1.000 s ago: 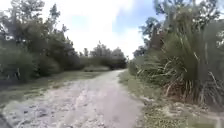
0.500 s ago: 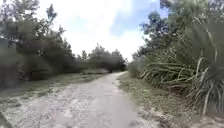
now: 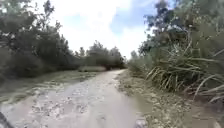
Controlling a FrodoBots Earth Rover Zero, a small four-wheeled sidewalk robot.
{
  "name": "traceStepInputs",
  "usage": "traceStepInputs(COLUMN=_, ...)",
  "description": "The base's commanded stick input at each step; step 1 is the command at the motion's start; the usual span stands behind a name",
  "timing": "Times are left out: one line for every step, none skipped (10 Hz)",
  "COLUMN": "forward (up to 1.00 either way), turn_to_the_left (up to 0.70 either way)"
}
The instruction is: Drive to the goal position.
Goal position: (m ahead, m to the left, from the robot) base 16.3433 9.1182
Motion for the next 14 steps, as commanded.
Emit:
traceStepInputs(forward=1.0, turn_to_the_left=0.0)
traceStepInputs(forward=1.0, turn_to_the_left=0.0)
traceStepInputs(forward=1.0, turn_to_the_left=0.0)
traceStepInputs(forward=1.0, turn_to_the_left=0.0)
traceStepInputs(forward=1.0, turn_to_the_left=0.0)
traceStepInputs(forward=1.0, turn_to_the_left=0.0)
traceStepInputs(forward=1.0, turn_to_the_left=0.0)
traceStepInputs(forward=1.0, turn_to_the_left=0.0)
traceStepInputs(forward=1.0, turn_to_the_left=0.27)
traceStepInputs(forward=1.0, turn_to_the_left=0.27)
traceStepInputs(forward=1.0, turn_to_the_left=0.27)
traceStepInputs(forward=1.0, turn_to_the_left=0.27)
traceStepInputs(forward=1.0, turn_to_the_left=0.27)
traceStepInputs(forward=1.0, turn_to_the_left=0.27)
